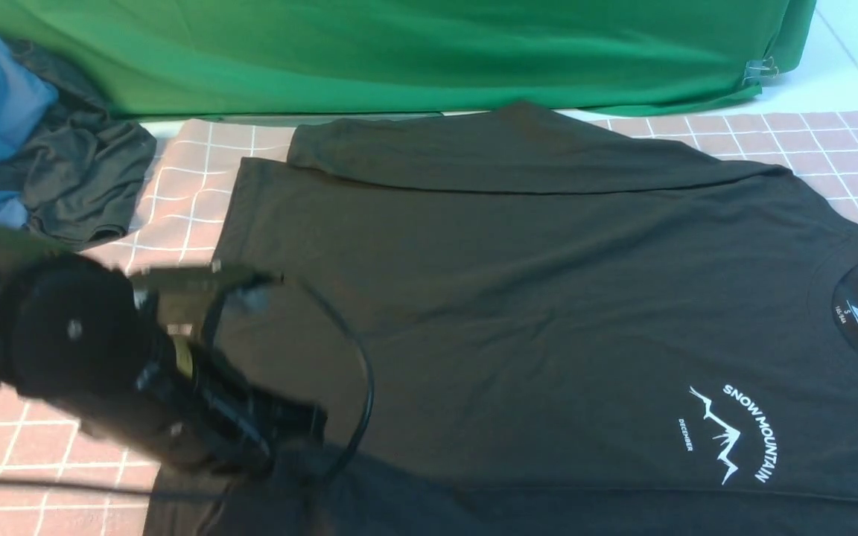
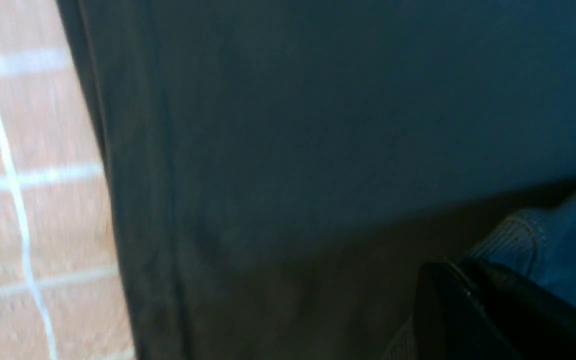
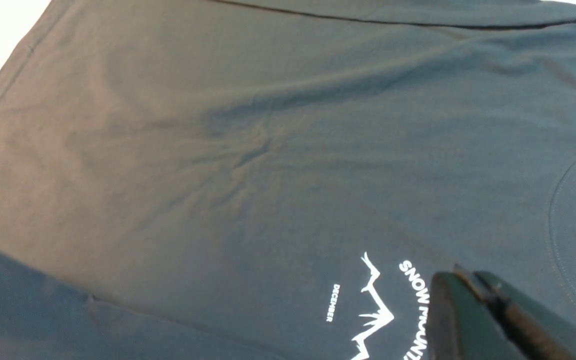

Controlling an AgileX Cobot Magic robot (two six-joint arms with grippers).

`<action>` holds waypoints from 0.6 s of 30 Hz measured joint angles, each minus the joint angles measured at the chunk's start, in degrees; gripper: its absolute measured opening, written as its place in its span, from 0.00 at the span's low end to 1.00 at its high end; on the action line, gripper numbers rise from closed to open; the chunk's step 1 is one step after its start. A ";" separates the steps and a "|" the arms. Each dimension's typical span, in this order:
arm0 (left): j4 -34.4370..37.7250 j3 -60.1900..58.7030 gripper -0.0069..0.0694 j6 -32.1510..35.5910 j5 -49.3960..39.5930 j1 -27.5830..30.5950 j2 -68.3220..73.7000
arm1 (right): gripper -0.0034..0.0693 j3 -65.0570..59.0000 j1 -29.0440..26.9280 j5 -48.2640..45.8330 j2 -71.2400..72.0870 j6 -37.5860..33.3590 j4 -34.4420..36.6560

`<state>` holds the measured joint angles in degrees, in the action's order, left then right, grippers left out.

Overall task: Fold a long-sleeved shirt over a pink coffee tablecloth.
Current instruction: 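Fold the left side of the black T-shirt inward over its body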

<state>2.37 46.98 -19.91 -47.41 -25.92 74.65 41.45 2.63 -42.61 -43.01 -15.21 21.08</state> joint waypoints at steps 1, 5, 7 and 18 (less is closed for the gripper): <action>-0.52 1.12 0.15 -0.61 -0.08 0.00 -0.06 | 0.10 0.00 0.00 0.00 0.00 0.00 0.00; -2.93 6.56 0.15 -2.33 -0.32 0.00 0.41 | 0.11 0.00 0.00 0.00 0.00 0.00 0.00; -4.48 9.09 0.15 -3.01 -0.44 0.00 1.32 | 0.11 0.00 0.00 0.00 0.00 0.00 0.00; -7.95 16.94 0.15 -4.74 0.62 6.41 8.65 | 0.13 0.00 0.00 0.06 0.00 0.00 0.00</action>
<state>-5.58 63.92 -24.65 -46.79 -19.51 83.31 41.45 2.63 -42.55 -43.01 -15.21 21.08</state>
